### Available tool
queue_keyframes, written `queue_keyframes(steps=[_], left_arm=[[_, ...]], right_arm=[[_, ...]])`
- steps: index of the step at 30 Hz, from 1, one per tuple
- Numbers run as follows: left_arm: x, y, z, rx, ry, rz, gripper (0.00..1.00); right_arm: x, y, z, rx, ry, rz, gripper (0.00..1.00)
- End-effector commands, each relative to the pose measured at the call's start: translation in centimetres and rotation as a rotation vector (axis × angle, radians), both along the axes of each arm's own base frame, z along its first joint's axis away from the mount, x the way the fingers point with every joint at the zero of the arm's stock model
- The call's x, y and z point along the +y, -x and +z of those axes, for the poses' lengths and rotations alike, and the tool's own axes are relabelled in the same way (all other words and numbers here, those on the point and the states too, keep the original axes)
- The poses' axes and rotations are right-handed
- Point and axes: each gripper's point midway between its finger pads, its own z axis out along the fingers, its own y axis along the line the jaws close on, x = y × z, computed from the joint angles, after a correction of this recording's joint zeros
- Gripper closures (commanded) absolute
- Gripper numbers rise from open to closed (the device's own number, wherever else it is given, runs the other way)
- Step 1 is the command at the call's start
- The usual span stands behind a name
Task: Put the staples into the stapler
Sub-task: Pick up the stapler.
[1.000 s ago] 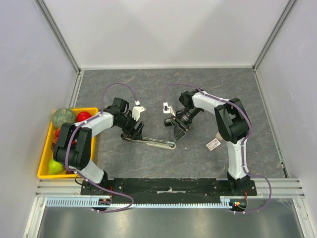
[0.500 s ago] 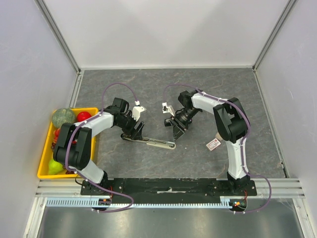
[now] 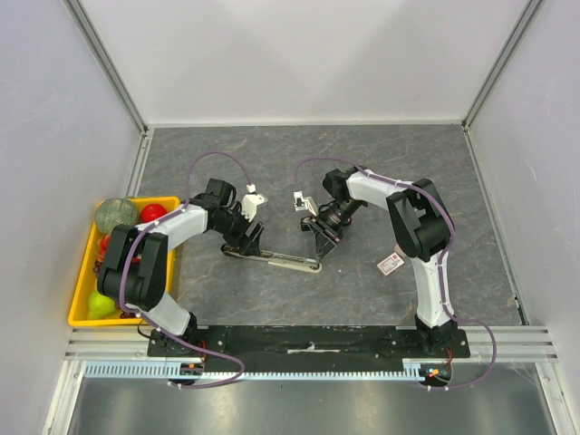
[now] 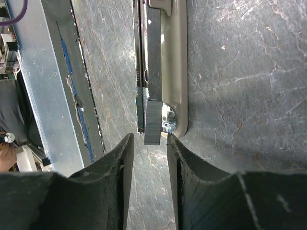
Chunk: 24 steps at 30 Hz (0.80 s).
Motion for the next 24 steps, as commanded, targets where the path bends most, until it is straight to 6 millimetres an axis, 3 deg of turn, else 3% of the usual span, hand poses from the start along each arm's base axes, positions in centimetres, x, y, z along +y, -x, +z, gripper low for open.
queue_keyframes(steps=[1,16,24], left_arm=[[0.39,0.48,-0.59,0.002,-0.037,0.0,0.16],[0.46,0.5,-0.64,0.004,-0.039,0.003,0.16],[0.42,0.54,-0.69,0.006,-0.039,0.002,0.16]], right_arm=[[0.24,0.03,0.05,0.01,-0.01,0.007,0.6],[0.4,0.35,-0.16,-0.011,0.021,0.025,0.62],[0.39,-0.09,-0.2,-0.034,0.031,0.019,0.75]])
